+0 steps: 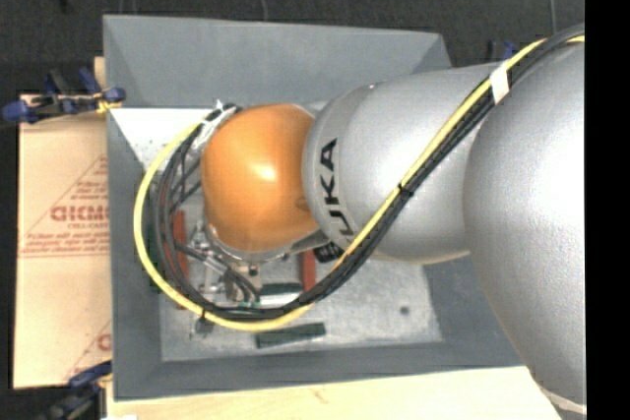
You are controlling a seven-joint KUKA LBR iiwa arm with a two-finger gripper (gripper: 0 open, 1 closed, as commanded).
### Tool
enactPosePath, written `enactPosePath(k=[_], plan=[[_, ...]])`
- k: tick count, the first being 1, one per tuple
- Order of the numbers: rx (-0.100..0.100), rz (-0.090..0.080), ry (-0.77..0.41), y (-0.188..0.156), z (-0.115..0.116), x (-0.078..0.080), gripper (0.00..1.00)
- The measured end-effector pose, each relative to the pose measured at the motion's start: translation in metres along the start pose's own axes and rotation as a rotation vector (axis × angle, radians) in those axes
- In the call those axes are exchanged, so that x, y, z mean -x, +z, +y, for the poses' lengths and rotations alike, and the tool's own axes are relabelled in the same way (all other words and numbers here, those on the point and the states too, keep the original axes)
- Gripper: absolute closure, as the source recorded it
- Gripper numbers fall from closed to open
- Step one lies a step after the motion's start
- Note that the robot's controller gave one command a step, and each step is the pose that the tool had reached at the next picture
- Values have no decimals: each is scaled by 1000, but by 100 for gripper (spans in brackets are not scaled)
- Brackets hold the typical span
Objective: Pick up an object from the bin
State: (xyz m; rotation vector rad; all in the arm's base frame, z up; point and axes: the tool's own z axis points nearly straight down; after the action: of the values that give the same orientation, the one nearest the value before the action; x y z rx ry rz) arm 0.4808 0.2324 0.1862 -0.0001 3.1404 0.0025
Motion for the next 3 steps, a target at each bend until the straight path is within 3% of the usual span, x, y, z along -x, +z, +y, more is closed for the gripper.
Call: enactPosePath(k=[1,2,3], plan=[[1,-1,9,28,-58,5,0],[-1,-8,-138,85,-80,45,0],[1,-7,-196,107,-93,50,0]])
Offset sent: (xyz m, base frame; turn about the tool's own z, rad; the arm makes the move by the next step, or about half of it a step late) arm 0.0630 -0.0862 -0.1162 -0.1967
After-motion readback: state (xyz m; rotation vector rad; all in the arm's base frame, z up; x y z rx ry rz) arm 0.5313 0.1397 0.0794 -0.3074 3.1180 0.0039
